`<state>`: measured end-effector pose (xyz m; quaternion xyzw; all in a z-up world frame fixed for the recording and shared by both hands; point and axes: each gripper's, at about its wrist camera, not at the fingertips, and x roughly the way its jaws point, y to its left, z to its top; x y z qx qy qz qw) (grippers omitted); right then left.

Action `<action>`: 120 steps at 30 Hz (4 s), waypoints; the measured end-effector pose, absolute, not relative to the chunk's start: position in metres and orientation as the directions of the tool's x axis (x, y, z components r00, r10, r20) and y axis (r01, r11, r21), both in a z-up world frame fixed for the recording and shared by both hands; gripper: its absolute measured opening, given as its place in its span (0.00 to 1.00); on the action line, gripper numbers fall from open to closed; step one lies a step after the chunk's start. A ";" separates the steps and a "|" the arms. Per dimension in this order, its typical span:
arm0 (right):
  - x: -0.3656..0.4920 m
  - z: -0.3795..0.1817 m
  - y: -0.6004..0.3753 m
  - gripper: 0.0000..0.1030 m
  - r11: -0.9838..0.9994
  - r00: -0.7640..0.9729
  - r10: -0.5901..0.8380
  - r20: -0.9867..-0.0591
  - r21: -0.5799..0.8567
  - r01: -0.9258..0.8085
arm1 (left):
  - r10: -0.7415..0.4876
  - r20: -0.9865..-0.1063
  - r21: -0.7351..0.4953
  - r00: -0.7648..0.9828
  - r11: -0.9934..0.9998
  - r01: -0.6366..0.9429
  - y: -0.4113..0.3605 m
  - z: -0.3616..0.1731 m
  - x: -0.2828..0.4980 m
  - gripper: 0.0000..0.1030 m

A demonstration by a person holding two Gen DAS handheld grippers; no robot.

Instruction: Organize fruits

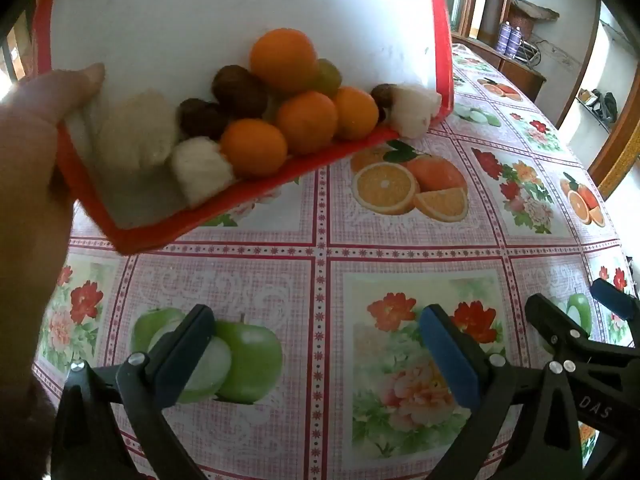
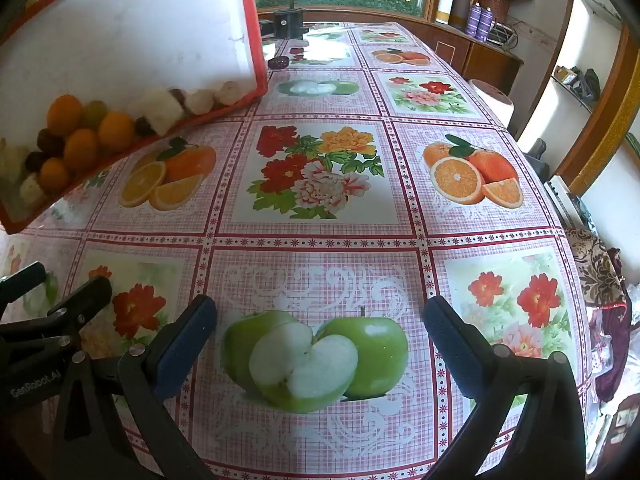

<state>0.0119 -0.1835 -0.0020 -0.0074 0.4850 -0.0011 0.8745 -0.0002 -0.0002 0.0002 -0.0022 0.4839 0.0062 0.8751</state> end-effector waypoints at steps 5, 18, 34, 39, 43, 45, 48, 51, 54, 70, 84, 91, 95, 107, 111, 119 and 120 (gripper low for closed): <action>0.013 -0.002 -0.183 1.00 1.000 0.529 -0.008 -0.848 -0.013 -0.006 | 0.007 -0.848 0.000 0.530 1.000 -0.013 0.000 0.000 0.000 1.00; 0.012 -0.002 -0.184 1.00 1.000 0.533 -0.009 -0.846 -0.014 -0.005 | 0.008 -0.848 0.001 0.531 1.000 -0.014 0.001 0.001 0.000 1.00; 0.012 -0.002 -0.183 1.00 1.000 0.532 -0.009 -0.847 -0.014 -0.005 | 0.007 -0.848 0.000 0.531 1.000 -0.013 -0.001 0.000 0.000 1.00; 0.012 -0.002 -0.182 1.00 1.000 0.531 -0.009 -0.847 -0.014 -0.005 | 0.007 -0.848 0.000 0.530 1.000 -0.013 -0.001 0.000 0.001 1.00; 0.012 -0.002 -0.182 1.00 1.000 0.532 -0.009 -0.847 -0.014 -0.005 | 0.007 -0.848 0.000 0.530 1.000 -0.013 -0.001 0.000 0.001 1.00; 0.013 -0.002 -0.182 1.00 1.000 0.533 -0.009 -0.846 -0.013 -0.005 | 0.007 -0.848 0.000 0.530 1.000 -0.013 -0.001 0.000 0.001 1.00; 0.012 -0.002 -0.183 1.00 1.000 0.532 -0.007 -0.846 -0.012 -0.005 | 0.007 -0.848 0.000 0.530 1.000 -0.013 -0.001 0.000 0.001 1.00; 0.012 -0.002 -0.182 1.00 1.000 0.532 -0.007 -0.846 -0.012 -0.005 | 0.007 -0.848 0.000 0.530 1.000 -0.013 -0.001 0.000 0.001 1.00; 0.012 -0.002 -0.182 1.00 1.000 0.532 -0.007 -0.846 -0.011 -0.005 | 0.012 -0.846 -0.001 0.533 1.000 -0.023 -0.002 0.001 0.001 1.00; 0.013 -0.002 -0.183 1.00 0.999 0.507 0.006 -0.862 -0.018 -0.041 | -0.035 -0.869 -0.004 0.493 0.998 0.065 0.009 0.002 0.001 1.00; 0.023 0.005 -0.157 1.00 0.989 0.450 0.032 -0.893 -0.035 -0.141 | -0.233 -0.849 -0.158 0.474 0.968 0.193 0.062 0.019 -0.006 1.00; 0.045 0.019 -0.118 1.00 0.958 0.450 0.199 -0.871 0.077 -0.274 | -0.285 -0.867 -0.214 0.410 0.954 0.210 0.076 0.018 -0.006 1.00; 0.054 0.017 -0.093 1.00 0.940 0.443 0.190 -0.876 0.032 -0.341 | -0.283 -0.865 -0.198 0.414 0.951 0.237 0.079 0.020 -0.011 1.00; 0.051 0.018 -0.076 0.36 0.893 0.403 0.250 -0.880 0.049 -0.447 | -0.328 -0.848 -0.235 0.416 0.937 0.259 0.073 0.028 0.005 1.00; 0.046 0.024 -0.087 0.35 0.896 0.419 0.248 -0.873 0.043 -0.441 | -0.315 -0.854 -0.209 0.414 0.937 0.281 0.065 0.027 0.015 1.00; 0.048 0.017 -0.091 0.36 0.898 0.373 0.288 -0.882 0.114 -0.425 | -0.308 -0.884 -0.222 0.352 0.938 0.265 0.069 0.012 0.036 0.92; 0.049 0.016 -0.091 0.37 0.899 0.370 0.294 -0.882 0.123 -0.420 | -0.303 -0.885 -0.212 0.353 0.938 0.273 0.069 0.012 0.036 0.90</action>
